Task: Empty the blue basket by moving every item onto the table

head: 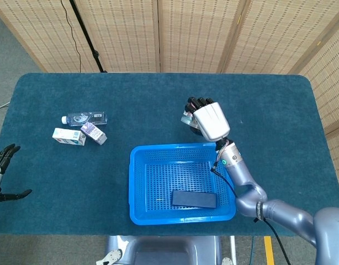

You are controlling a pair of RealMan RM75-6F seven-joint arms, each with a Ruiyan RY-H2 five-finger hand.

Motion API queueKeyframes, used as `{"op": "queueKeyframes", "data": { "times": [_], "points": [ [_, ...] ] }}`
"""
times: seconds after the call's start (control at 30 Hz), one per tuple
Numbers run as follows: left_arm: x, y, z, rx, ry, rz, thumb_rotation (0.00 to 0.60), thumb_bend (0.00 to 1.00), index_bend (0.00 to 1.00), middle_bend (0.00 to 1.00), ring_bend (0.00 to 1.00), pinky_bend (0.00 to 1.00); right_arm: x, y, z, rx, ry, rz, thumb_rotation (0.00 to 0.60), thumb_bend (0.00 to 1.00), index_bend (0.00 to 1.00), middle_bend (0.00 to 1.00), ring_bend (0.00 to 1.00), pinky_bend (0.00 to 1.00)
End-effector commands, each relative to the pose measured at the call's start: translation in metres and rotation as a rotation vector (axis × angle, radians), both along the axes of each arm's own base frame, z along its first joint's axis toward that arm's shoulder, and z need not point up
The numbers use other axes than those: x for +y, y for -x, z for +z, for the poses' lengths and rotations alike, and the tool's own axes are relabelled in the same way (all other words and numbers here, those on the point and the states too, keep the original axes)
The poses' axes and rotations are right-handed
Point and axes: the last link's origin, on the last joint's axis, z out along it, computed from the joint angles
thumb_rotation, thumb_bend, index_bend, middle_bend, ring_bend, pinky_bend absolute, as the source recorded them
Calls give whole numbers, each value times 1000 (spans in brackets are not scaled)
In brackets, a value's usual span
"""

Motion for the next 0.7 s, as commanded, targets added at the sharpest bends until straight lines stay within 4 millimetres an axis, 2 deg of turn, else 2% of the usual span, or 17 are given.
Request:
{"op": "queueKeyframes", "data": {
  "times": [0.03, 0.07, 0.1, 0.13, 0.17, 0.2, 0.3, 0.37, 0.47, 0.6, 0.7],
  "points": [
    [0, 3, 4, 49, -37, 3, 600, 22, 0, 0, 0, 0, -9, 6, -33, -33, -118, -29, 600, 291, 233, 426, 407, 403],
    [-1, 3, 4, 68, -53, 2, 600, 29, 0, 0, 0, 0, -9, 8, -34, -36, -135, -36, 600, 165, 112, 309, 293, 285],
    [-1, 3, 5, 83, -68, -2, 600, 32, 0, 0, 0, 0, -9, 10, -34, -43, -156, -43, 600, 102, 68, 240, 227, 222],
    [-1, 3, 5, 87, -75, -5, 600, 33, 0, 0, 0, 0, -9, 10, -34, -48, -169, -47, 600, 25, 18, 118, 110, 111],
    [-2, 2, 4, 84, -80, -8, 600, 33, 0, 0, 0, 0, -8, 10, -32, -60, -188, -49, 600, 1, 1, 45, 41, 46],
    [-3, 1, 4, 77, -81, -10, 600, 33, 0, 0, 0, 0, -7, 8, -30, -70, -202, -46, 600, 0, 0, 13, 10, 16],
    [-5, 0, 4, 67, -77, -19, 600, 33, 0, 0, 0, 0, 3, -2, -15, -128, -234, -29, 600, 0, 0, 0, 0, 0],
    [-6, -1, 2, 66, -66, -28, 600, 33, 0, 0, 0, 0, 17, -10, 0, -219, -276, -27, 600, 0, 0, 0, 0, 0],
    [-7, -2, 0, 71, -54, -34, 600, 33, 0, 0, 0, 0, 35, -11, 16, -253, -335, -45, 600, 0, 0, 0, 0, 0],
    [-8, -4, 0, 69, -47, -43, 600, 32, 0, 0, 0, 0, 61, -11, 25, -259, -446, -80, 600, 0, 0, 0, 0, 0],
    [-8, -4, -1, 68, -44, -47, 600, 32, 0, 0, 0, 0, 88, -10, 26, -245, -590, -119, 600, 0, 0, 0, 0, 0]
  ]
}}
